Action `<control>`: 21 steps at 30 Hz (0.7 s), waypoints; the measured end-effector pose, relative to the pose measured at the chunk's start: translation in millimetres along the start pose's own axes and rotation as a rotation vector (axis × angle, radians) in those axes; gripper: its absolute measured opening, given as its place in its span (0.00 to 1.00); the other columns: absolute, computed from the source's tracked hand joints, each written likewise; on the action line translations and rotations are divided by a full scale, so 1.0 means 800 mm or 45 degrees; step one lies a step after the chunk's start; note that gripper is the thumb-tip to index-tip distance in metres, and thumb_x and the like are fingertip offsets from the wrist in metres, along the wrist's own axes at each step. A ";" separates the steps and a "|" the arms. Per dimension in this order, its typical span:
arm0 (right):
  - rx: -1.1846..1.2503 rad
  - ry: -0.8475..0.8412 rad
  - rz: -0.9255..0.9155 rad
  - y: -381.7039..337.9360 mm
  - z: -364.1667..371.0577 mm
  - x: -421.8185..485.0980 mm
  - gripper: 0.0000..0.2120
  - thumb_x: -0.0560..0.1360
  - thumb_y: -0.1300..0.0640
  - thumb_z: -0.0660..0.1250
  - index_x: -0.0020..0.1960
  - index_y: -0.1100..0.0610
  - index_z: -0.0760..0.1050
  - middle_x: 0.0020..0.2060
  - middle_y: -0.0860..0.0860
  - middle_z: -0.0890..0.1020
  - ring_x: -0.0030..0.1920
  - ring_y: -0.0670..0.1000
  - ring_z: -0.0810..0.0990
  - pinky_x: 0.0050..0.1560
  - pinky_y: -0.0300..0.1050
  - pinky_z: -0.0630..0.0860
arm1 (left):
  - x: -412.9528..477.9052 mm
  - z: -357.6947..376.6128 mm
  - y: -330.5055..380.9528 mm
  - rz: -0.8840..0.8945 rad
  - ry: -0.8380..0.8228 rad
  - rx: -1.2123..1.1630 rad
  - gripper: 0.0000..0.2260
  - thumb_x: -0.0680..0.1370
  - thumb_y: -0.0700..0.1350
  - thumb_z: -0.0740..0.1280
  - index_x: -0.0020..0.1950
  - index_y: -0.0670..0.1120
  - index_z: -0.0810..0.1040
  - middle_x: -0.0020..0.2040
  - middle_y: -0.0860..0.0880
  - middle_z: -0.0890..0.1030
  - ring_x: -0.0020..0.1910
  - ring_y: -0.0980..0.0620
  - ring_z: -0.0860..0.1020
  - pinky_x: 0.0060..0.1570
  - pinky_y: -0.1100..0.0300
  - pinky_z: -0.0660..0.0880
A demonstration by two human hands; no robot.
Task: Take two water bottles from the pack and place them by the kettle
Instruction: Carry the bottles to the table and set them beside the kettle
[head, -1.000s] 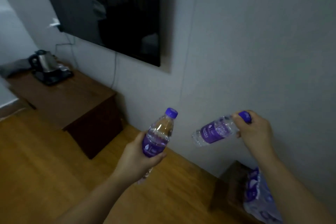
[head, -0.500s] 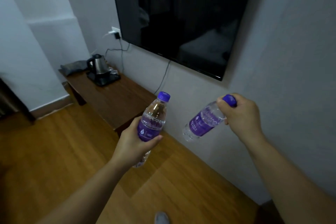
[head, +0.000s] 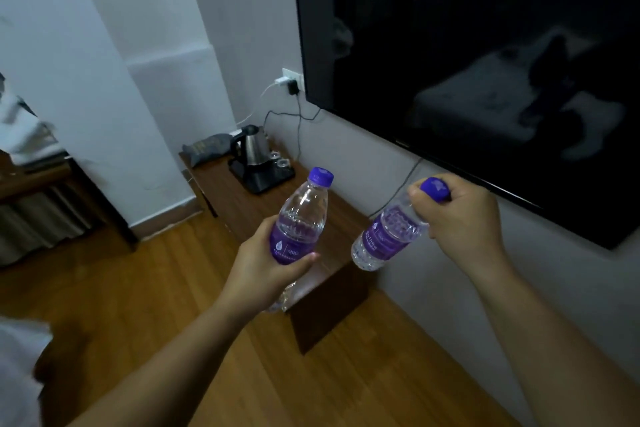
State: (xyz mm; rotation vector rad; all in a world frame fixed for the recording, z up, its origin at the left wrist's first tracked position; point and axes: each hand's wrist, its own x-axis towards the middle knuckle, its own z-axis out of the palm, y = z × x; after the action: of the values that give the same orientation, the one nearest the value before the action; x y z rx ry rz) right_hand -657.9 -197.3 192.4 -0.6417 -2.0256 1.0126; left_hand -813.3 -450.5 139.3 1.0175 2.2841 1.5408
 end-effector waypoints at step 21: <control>-0.164 0.138 0.100 -0.086 0.444 0.234 0.07 0.74 0.47 0.73 0.45 0.51 0.83 0.32 0.47 0.83 0.32 0.46 0.82 0.31 0.40 0.78 | 0.396 -0.310 -0.266 0.148 -0.209 -0.043 0.29 0.66 0.65 0.77 0.60 0.77 0.66 0.58 0.74 0.77 0.56 0.70 0.78 0.46 0.78 0.75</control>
State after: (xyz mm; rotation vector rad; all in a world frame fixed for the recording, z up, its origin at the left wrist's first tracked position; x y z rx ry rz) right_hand -1060.3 -259.2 187.6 -0.8321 -1.9953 0.8776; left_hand -1267.2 -477.3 124.3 1.2389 2.1156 1.4722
